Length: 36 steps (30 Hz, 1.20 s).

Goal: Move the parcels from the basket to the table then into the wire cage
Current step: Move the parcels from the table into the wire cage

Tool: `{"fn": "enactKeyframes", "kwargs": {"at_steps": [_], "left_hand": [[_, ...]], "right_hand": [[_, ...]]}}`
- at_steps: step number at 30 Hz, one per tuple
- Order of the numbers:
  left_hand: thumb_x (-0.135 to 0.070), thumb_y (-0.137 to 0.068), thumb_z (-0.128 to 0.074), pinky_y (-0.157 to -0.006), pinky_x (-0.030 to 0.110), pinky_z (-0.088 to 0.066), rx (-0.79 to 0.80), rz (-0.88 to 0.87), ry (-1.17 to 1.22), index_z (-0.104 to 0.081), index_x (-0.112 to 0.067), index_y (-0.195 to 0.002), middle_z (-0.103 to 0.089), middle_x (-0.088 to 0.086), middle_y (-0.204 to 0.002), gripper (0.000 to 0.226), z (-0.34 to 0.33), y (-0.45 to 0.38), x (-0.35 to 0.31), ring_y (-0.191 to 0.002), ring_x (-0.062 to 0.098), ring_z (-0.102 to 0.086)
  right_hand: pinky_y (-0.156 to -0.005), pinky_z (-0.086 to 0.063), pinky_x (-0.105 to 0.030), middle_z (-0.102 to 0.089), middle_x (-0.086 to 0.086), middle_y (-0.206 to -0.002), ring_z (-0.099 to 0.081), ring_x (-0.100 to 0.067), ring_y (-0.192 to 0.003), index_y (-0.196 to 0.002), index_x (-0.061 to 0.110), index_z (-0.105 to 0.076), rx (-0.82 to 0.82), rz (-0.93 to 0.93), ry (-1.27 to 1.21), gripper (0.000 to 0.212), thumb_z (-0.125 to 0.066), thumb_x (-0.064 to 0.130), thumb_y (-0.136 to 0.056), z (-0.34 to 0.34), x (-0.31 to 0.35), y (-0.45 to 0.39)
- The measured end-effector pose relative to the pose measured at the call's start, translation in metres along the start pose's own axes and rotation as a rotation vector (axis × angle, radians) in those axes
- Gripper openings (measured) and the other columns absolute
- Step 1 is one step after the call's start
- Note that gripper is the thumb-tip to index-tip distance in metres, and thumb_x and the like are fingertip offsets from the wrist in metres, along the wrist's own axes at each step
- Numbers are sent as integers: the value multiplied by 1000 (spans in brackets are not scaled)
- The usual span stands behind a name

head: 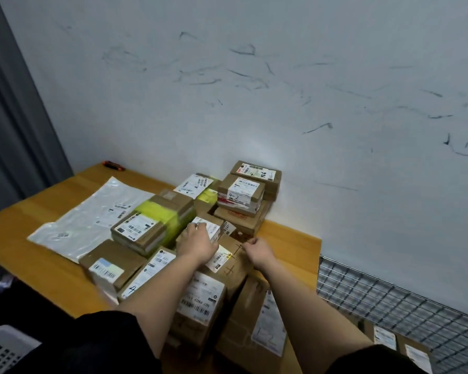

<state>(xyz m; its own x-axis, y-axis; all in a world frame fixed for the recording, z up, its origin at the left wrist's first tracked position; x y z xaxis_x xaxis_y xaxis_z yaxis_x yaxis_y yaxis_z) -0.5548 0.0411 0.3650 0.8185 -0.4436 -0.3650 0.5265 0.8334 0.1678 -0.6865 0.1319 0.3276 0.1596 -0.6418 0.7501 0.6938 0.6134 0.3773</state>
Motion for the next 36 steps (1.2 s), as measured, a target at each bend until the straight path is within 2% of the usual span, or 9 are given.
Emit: {"fn": "enactKeyframes", "kwargs": {"at_steps": [9,13,15,24,27,29,31,34,36], "left_hand": [[-50,-86,-60,-114,43,-22,101,34,-74,-19,-17,-149,-10,14,-158,82,-8,-35,23,-145,32,-13],[-50,-85,-60,-111,43,-27,112,38,-88,-16,-18,-149,-16,16,-154,84,-17,-48,26,-141,33,-21],[-52,-84,-61,-109,44,-31,107,64,-99,-15,-20,-149,-23,16,-151,85,-21,-54,28,-137,33,-27],[-56,-73,-69,-96,41,-41,17,123,-48,-28,-16,-139,-39,14,-139,87,-21,-56,28,-126,31,-38],[-54,-71,-71,-95,40,-42,17,61,-6,-27,-14,-139,-40,12,-138,90,-11,-49,27,-125,30,-39],[-51,-70,-74,-98,39,-42,48,-34,16,-27,-14,-140,-41,10,-137,92,-3,-42,26,-124,29,-40],[-44,-68,-76,-101,39,-41,87,-142,44,-25,-15,-142,-42,7,-138,94,7,-36,24,-124,26,-39],[-37,-68,-77,-106,38,-35,120,-274,60,-22,-16,-145,-40,5,-141,97,22,-29,18,-128,24,-35],[-34,-68,-78,-110,38,-31,120,-334,71,-20,-17,-147,-38,4,-144,99,32,-25,11,-132,23,-32]], "right_hand": [[-90,-47,-41,-62,-3,-109,-59,-25,-100,-99,24,-46,49,28,169,18,-48,38,-88,-41,28,-22],[-56,-39,-25,-61,-5,-109,-55,-11,-73,-110,17,-53,103,34,126,20,-52,30,-95,-48,36,-28],[-51,-34,-23,-59,-4,-108,-51,-7,-69,-116,15,-54,108,36,125,24,-50,29,-97,-50,38,-30],[-74,-48,-29,-55,-7,-124,-55,-18,-97,-138,11,-38,87,-28,-49,47,-51,31,-97,-54,34,-38],[-84,-48,-32,-38,-13,-146,-53,-26,-113,-149,13,-23,19,-18,-157,63,-51,36,-97,-48,40,-36],[-65,-47,-19,-33,-12,-150,-54,-21,-99,-152,14,-17,-11,9,-214,65,-48,35,-99,-42,45,-32],[-53,-42,-14,-39,-13,-145,-55,-17,-89,-151,14,-20,-45,42,-274,62,-48,33,-99,-32,48,-30],[-67,-53,-27,-55,-12,-131,-60,-20,-92,-143,11,-34,-43,41,-371,53,-50,35,-98,-18,48,-24],[-57,-55,-27,-63,-11,-117,-65,-19,-79,-138,10,-37,8,24,-435,50,-51,36,-98,-6,44,-15]]}}
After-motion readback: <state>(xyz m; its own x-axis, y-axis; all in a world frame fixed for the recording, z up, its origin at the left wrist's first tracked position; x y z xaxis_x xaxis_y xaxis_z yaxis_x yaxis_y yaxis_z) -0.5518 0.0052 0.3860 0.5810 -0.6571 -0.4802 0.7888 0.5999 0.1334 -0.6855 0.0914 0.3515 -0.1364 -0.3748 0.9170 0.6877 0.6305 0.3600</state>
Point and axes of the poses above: each hand's wrist, its own y-axis away from the middle knuckle, its own z-axis out of the back of the hand, x = y × z, the point moved 1 cm from there along -y, towards the middle knuckle
